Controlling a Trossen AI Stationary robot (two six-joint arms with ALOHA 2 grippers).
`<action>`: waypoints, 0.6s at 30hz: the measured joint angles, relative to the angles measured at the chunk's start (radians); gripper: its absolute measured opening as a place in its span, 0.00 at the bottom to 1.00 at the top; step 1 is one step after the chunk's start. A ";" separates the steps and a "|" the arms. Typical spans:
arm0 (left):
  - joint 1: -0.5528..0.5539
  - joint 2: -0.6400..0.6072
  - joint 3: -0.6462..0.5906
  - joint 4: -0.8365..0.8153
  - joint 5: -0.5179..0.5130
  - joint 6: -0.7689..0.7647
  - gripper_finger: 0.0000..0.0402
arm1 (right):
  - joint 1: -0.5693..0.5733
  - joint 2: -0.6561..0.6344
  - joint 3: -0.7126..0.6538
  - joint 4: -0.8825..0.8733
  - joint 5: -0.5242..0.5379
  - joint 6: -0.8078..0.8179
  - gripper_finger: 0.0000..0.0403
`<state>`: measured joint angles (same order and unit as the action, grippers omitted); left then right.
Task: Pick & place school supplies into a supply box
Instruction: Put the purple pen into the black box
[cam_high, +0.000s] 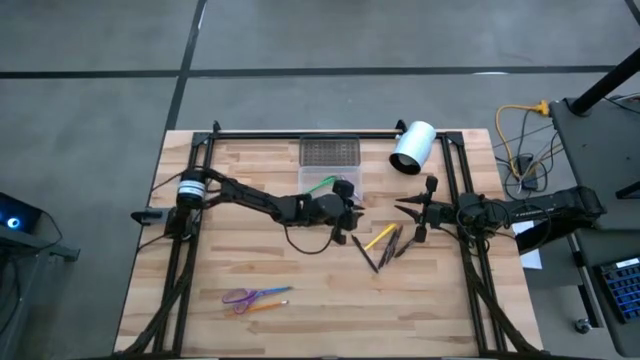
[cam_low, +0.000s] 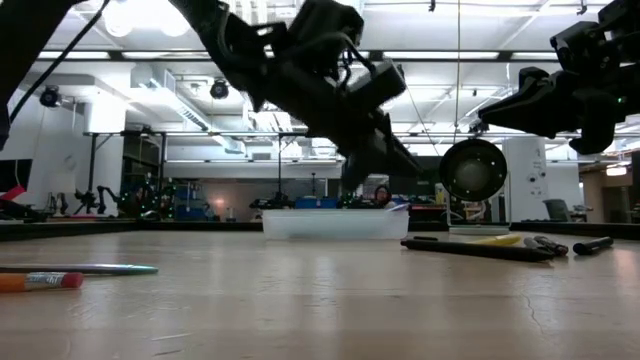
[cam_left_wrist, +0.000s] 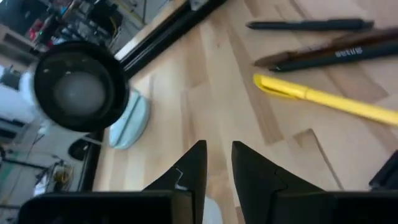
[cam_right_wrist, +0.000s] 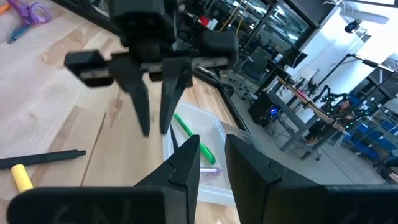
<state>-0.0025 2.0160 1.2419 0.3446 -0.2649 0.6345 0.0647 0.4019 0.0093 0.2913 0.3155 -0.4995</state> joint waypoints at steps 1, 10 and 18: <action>0.000 0.014 0.001 0.015 0.003 0.024 0.15 | 0.000 0.000 0.000 0.000 0.000 -0.001 0.17; 0.010 0.122 0.075 0.022 0.002 0.088 0.15 | 0.000 0.001 0.000 -0.003 0.000 0.000 0.17; 0.043 0.145 0.098 0.021 0.002 0.004 0.15 | 0.000 0.001 0.000 -0.003 0.000 0.000 0.17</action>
<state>0.0405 2.1612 1.3403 0.3652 -0.2626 0.6386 0.0650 0.4030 0.0093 0.2878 0.3157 -0.4999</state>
